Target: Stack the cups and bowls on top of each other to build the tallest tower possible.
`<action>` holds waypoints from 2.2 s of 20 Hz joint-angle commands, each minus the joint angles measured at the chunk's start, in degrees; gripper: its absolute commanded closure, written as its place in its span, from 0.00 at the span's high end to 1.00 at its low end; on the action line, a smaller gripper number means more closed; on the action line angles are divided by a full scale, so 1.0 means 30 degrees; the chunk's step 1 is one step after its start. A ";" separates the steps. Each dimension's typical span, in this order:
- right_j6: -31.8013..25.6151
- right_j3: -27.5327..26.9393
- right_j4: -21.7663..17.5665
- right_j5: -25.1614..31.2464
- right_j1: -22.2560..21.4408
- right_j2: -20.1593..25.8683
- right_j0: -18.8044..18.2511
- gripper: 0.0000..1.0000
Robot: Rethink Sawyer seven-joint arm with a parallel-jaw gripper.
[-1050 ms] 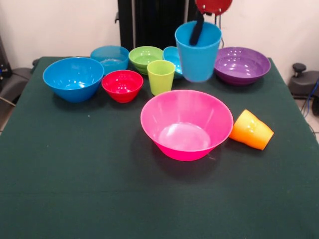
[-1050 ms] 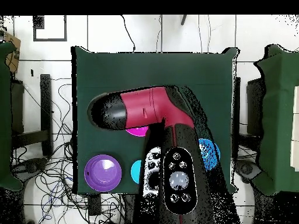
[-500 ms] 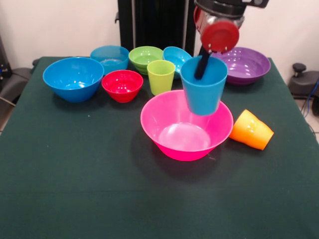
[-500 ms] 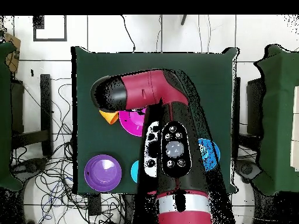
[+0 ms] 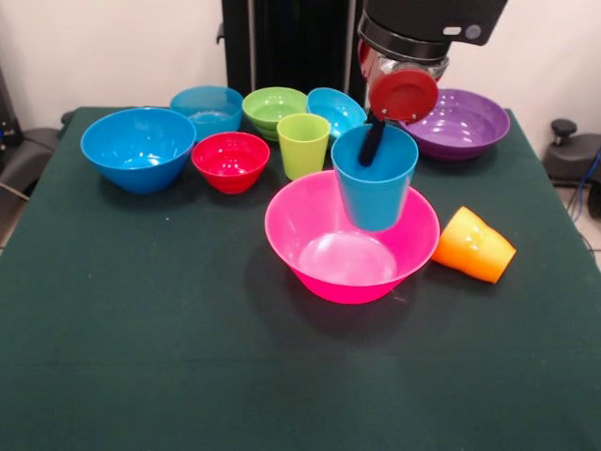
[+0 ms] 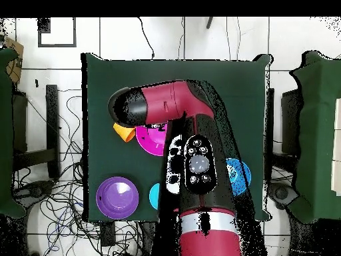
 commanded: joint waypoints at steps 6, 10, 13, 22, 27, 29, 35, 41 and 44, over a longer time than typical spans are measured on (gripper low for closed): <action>-0.4317 0.2406 -0.2110 -0.1331 -0.0453 -0.0071 0.0231 0.00; -0.3606 0.2011 -0.2450 -0.1698 0.0075 -0.0299 0.0556 0.00; -0.3364 0.1915 -0.2583 -0.2009 0.0305 -0.0339 0.0535 0.00; -0.2863 0.1842 -0.2593 -0.3144 0.1284 -0.0180 0.0430 0.00; -0.3046 0.1630 -0.2623 -0.3677 0.1822 -0.0270 0.0435 0.00; -0.2963 0.1658 -0.2537 -0.3728 0.1910 -0.0370 0.0538 0.00; -0.3006 0.1801 -0.2698 -0.4516 0.2231 -0.0659 0.0510 0.00; -0.3016 0.1730 -0.2469 -0.4771 0.2476 -0.0739 0.0567 0.00; -0.3080 0.1745 -0.2418 -0.4873 0.2494 -0.0781 0.0531 0.00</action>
